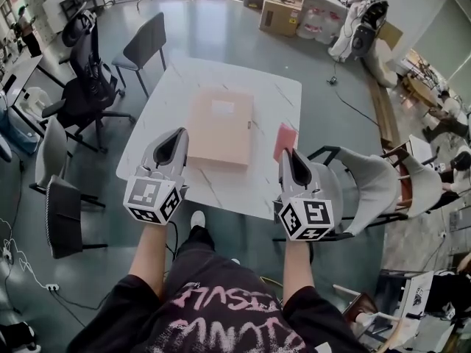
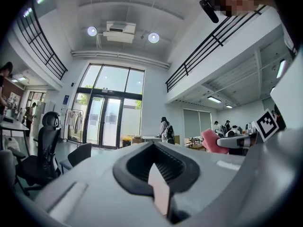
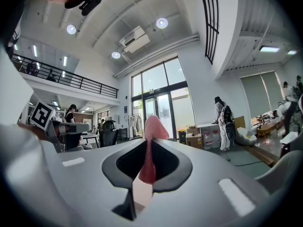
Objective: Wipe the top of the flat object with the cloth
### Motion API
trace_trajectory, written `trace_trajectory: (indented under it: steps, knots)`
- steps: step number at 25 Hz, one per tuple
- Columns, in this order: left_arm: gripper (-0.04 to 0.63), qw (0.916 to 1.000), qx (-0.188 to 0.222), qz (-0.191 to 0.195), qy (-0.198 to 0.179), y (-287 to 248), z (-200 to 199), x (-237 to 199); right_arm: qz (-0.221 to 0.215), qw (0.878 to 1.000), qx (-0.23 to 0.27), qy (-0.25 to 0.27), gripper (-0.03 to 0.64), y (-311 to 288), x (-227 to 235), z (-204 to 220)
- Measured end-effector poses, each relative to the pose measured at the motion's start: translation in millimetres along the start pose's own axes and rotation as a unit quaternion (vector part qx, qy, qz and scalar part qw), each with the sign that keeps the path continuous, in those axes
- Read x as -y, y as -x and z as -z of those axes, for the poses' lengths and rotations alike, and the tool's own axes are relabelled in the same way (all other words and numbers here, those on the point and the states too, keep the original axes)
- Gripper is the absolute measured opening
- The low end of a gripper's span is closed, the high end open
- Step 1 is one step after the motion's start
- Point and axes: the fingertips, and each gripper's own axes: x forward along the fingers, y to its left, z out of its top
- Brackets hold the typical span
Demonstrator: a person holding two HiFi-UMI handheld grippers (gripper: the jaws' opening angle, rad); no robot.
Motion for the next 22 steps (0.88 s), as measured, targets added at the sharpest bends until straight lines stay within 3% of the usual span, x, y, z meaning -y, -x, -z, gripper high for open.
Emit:
trace_trajectory:
  steps: [22]
  knots:
    - [0.0, 0.999, -0.031, 0.024, 0.021, -80, 31, -92, 0.024, 0.999, -0.032, -0.009, 0.052, -115, -10, 17]
